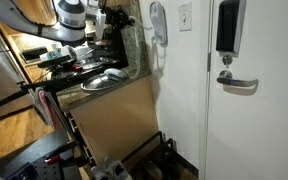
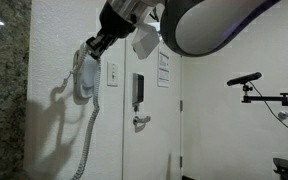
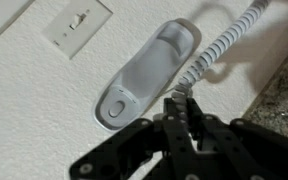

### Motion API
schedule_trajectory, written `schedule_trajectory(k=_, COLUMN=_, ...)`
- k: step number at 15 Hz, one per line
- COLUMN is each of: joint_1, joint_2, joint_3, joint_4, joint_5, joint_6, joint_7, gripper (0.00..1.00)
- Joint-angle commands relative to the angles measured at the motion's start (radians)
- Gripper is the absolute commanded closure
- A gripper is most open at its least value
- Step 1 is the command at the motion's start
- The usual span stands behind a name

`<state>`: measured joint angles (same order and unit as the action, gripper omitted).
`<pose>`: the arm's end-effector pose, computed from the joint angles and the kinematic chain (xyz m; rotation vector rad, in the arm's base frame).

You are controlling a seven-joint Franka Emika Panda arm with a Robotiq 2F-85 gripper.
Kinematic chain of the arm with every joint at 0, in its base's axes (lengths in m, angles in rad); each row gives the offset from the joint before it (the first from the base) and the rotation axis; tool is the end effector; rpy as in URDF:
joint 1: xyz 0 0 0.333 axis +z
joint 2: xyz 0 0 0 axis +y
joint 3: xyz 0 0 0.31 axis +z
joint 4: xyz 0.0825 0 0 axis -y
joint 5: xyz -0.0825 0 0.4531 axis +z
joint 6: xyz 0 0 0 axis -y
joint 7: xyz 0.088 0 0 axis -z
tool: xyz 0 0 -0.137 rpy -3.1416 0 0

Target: Hang up the telephone cord on the handset

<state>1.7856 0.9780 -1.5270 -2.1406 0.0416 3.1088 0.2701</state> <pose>0.6293 0.2623 0.3840 2.1280 0.5278 1.3177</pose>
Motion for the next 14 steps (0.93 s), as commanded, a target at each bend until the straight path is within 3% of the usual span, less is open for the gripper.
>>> schedule_trajectory(k=1, joint_1=0.085, joint_2=-0.129, joint_3=-0.092, joint_4=-0.108, joint_5=-0.012, joint_6=0.009, joint_7=-0.126, gripper=0.96)
schedule_trajectory(k=4, joint_1=0.139, joint_2=-0.157, joint_3=-0.169, joint_4=-0.148, joint_5=-0.015, joint_6=-0.021, joint_7=-0.187, gripper=0.96)
schedule_trajectory(k=5, joint_1=0.078, joint_2=-0.090, joint_3=-0.119, joint_4=-0.105, joint_5=0.013, joint_6=-0.004, joint_7=-0.139, gripper=0.84)
schedule_trajectory(k=13, joint_1=0.113, joint_2=-0.122, joint_3=-0.147, joint_4=-0.134, joint_5=0.010, joint_6=-0.009, joint_7=-0.167, gripper=0.84)
schedule_trajectory(k=14, joint_1=0.113, joint_2=-0.122, joint_3=-0.147, joint_4=-0.134, joint_5=0.010, joint_6=-0.009, joint_7=-0.167, gripper=0.96)
